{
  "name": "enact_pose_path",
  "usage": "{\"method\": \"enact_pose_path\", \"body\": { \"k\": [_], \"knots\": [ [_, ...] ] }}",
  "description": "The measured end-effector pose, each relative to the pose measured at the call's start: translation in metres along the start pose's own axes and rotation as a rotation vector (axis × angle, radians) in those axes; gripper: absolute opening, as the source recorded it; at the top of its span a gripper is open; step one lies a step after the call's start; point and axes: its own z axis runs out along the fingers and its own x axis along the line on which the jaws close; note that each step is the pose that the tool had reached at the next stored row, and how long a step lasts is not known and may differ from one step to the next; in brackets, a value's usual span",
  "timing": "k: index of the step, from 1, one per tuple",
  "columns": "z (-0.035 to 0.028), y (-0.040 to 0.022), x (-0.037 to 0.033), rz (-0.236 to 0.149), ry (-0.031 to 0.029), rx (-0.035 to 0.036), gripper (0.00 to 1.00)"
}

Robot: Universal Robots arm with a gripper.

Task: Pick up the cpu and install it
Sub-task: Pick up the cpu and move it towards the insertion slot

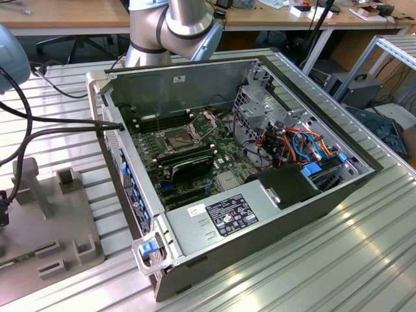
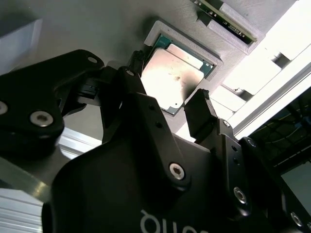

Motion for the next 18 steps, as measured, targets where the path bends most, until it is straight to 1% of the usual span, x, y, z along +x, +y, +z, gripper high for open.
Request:
{"method": "enact_pose_path", "body": {
  "k": [8, 13, 18],
  "knots": [
    [0.0006, 0.0, 0.0, 0.0, -0.0001, 0.0001, 0.62],
    [0.0014, -0.0001, 0.0, -0.016, 0.0, 0.0005, 0.62],
    [0.0014, 0.0, 0.0003, -0.02, 0.0, 0.0006, 0.62]
  ]
}}
